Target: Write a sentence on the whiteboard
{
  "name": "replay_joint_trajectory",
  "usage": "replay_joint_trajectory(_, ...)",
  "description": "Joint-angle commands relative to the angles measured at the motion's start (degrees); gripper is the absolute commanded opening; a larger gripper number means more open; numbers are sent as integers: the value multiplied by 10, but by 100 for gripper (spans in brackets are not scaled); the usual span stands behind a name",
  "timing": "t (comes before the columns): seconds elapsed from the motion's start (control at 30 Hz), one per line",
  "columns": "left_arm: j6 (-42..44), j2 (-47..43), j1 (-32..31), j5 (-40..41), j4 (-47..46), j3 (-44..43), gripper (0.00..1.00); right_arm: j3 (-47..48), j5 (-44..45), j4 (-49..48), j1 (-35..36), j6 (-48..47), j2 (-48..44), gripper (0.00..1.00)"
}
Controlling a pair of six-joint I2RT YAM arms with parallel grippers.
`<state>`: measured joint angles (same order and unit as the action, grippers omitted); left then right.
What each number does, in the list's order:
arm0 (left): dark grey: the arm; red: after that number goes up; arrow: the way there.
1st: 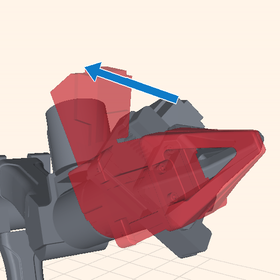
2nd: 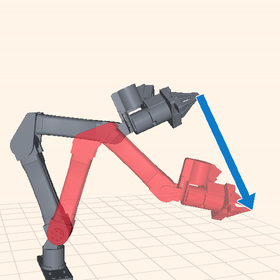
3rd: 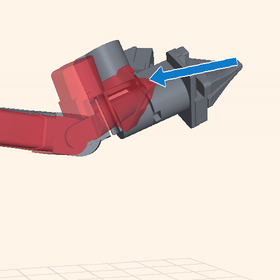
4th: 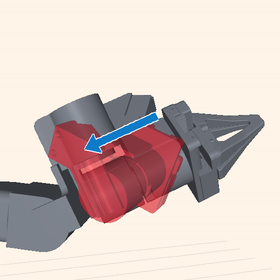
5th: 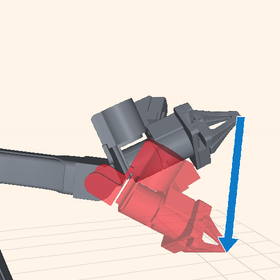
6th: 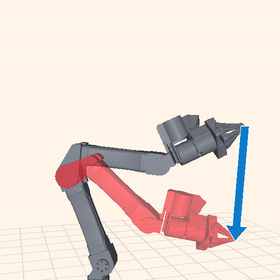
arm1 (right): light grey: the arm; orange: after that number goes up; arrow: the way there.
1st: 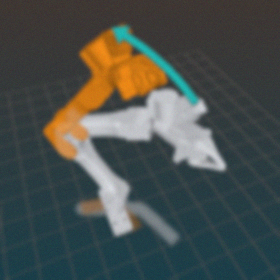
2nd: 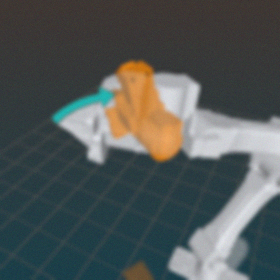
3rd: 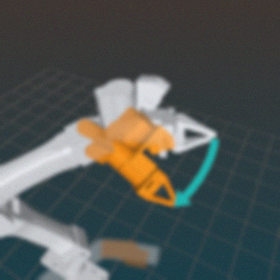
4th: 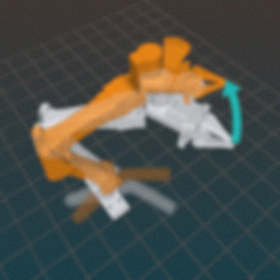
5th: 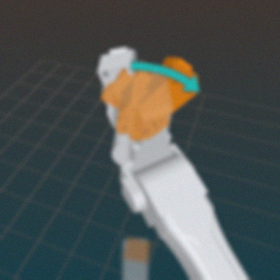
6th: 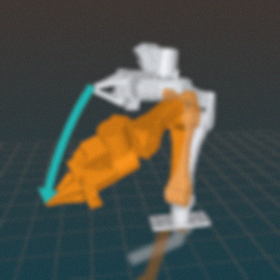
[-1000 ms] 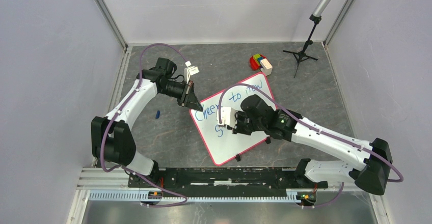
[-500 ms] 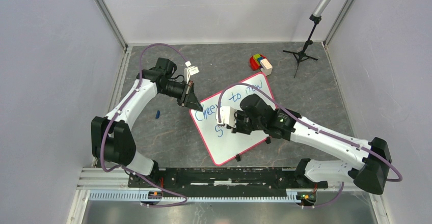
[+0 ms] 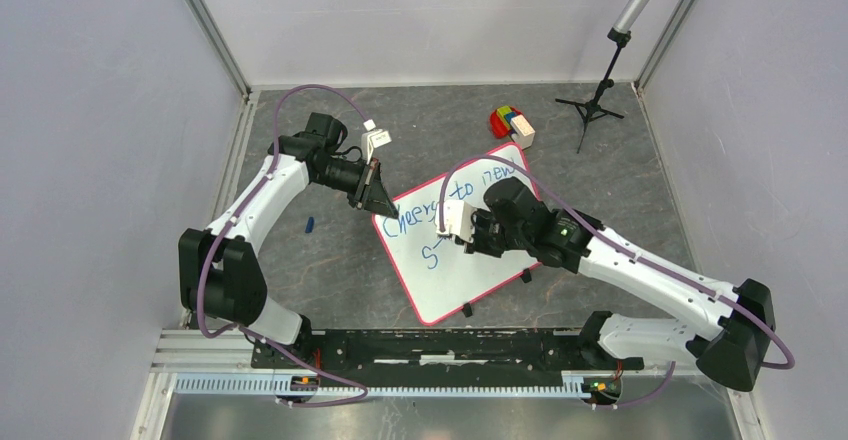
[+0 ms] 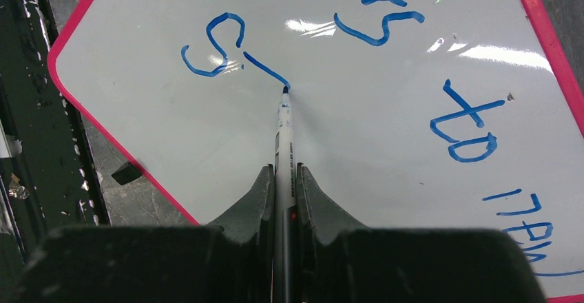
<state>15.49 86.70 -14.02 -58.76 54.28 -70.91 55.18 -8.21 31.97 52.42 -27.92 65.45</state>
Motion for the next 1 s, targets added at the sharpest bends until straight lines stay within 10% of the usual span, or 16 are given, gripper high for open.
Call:
replay_joint_trajectory(0.0,15,6,-2,28,-8,-22,2,34,-38,5,-1,-6,-4,0)
replay_joint_trajectory(0.97,18,4,-2,30,-8,-20,2,-33,-23,-25,2,31,14,0)
